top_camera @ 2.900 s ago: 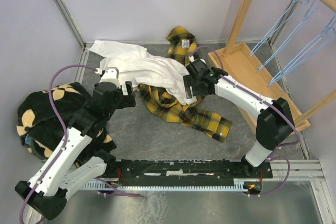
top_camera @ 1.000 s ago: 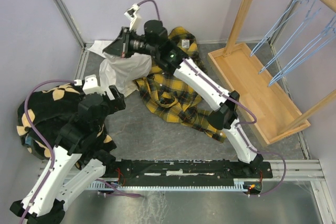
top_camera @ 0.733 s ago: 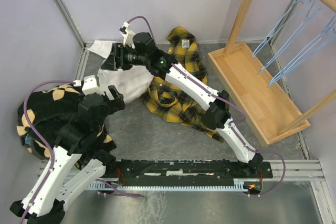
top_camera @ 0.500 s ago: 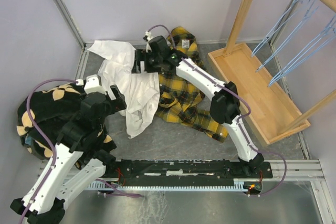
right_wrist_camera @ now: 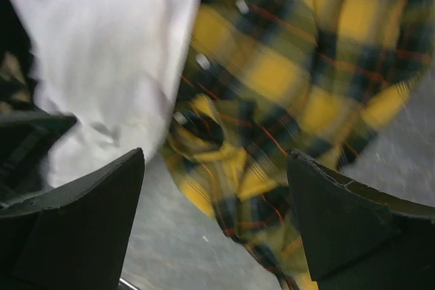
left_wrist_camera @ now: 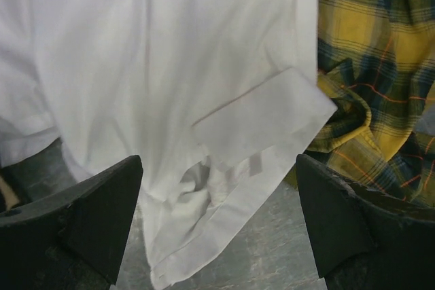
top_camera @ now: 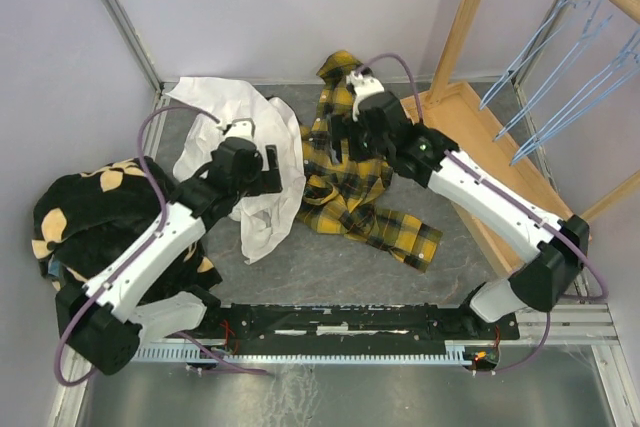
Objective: Place the shirt on the hanger
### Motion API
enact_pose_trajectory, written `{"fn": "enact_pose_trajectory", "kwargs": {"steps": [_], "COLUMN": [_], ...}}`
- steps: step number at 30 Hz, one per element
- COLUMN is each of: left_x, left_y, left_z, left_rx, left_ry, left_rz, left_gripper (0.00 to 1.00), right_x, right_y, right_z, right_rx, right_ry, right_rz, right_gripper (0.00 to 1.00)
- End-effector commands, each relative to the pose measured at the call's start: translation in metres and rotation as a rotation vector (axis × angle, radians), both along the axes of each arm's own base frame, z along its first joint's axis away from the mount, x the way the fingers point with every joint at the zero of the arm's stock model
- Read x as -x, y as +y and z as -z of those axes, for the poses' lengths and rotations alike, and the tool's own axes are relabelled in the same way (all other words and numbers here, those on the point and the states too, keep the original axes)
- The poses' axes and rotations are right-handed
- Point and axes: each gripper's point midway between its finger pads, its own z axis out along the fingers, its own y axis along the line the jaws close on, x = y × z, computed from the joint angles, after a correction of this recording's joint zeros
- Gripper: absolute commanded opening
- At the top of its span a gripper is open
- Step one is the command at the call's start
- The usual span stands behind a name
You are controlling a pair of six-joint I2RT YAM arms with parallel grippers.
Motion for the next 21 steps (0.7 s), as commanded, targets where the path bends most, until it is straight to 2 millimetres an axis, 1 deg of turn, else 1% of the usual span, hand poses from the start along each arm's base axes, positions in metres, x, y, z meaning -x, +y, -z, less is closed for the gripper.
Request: {"fn": "enact_pose_trajectory", "kwargs": {"steps": [1,2,3,5,8,10,12,15,16,18,21], "left_x": [-0.036,-0.043,-0.049,-0.061,-0.084,-0.098,-0.111,-0.126,-0.13,-0.136,-0.142], "left_y": [-0.048,-0.053,-0.058,-0.065,-0.067,-0.067,-0.063,-0.056,-0.055,-0.054,-0.057], "left_z": [-0.038,-0.037,-0.043,-0.046,-0.039,-0.031,-0.022,-0.013,-0.013,-0.005,0.008], "left_rx": [0.051,0.038,0.029,-0.01,-0.11,-0.178,-0.265,-0.392,-0.427,-0.48,-0.52], "left_ry": [-0.129,-0.13,-0.144,-0.162,-0.155,-0.132,-0.109,-0.082,-0.078,-0.064,-0.043], "left_rz": [0.1,0.091,0.083,0.059,-0.004,-0.033,-0.07,-0.111,-0.12,-0.126,-0.102], "left_gripper": [0.99,0.99,0.99,0.99,0.99,0.99,0.99,0.99,0.99,0.99,0.99], "right_x": [0.023,0.031,0.039,0.054,0.074,0.085,0.092,0.101,0.103,0.105,0.107], "right_y": [-0.041,-0.048,-0.054,-0.064,-0.076,-0.083,-0.09,-0.097,-0.098,-0.1,-0.101], "right_z": [0.072,0.082,0.092,0.113,0.137,0.149,0.154,0.164,0.166,0.168,0.171], "right_rx": [0.122,0.124,0.126,0.125,0.125,0.124,0.121,0.124,0.124,0.129,0.132], "right_ry": [0.083,0.101,0.119,0.162,0.215,0.238,0.247,0.264,0.269,0.274,0.28], "right_rz": [0.076,0.083,0.088,0.1,0.107,0.112,0.123,0.133,0.132,0.132,0.131], "right_gripper": [0.93,0.92,0.92,0.92,0.92,0.92,0.92,0.92,0.92,0.92,0.92]}}
